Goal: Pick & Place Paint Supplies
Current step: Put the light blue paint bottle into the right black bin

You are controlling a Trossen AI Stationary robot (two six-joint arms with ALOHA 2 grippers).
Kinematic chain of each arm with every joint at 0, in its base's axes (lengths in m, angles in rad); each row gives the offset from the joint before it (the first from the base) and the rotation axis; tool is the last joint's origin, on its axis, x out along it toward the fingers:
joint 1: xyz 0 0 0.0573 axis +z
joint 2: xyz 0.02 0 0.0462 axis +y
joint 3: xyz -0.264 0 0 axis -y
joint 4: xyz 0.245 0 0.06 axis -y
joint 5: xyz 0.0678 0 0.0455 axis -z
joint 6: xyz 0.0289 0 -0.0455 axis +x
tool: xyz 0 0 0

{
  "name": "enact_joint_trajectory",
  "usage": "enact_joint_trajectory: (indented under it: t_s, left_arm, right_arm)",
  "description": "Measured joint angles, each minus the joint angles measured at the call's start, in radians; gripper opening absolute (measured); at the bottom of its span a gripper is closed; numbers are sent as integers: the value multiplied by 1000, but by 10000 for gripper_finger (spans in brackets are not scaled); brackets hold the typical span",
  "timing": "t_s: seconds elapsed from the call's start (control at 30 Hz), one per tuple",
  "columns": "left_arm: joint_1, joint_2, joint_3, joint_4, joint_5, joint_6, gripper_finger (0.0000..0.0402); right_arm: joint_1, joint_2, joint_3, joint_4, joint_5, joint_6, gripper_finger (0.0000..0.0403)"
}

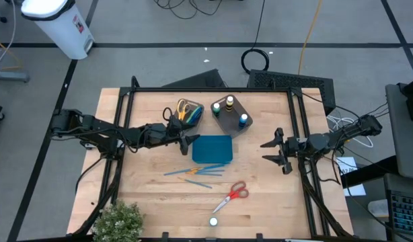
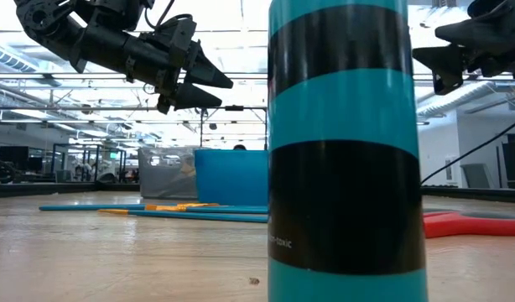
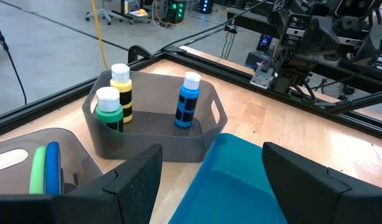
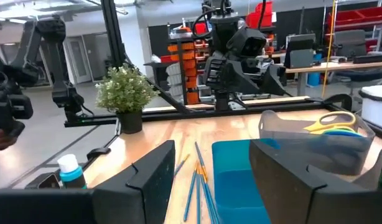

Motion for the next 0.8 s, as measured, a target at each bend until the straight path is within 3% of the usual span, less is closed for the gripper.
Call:
enact_joint_trajectory:
  t_s: [0.3, 0.8]
  left_arm:
    - [0, 0, 0, 0, 0, 0, 285]
    - [0, 0, 0, 0, 0, 1, 285]
  right_arm:
    - [0, 65, 0, 54, -105, 76, 196]
    - [0, 524, 38, 355, -105, 12, 196]
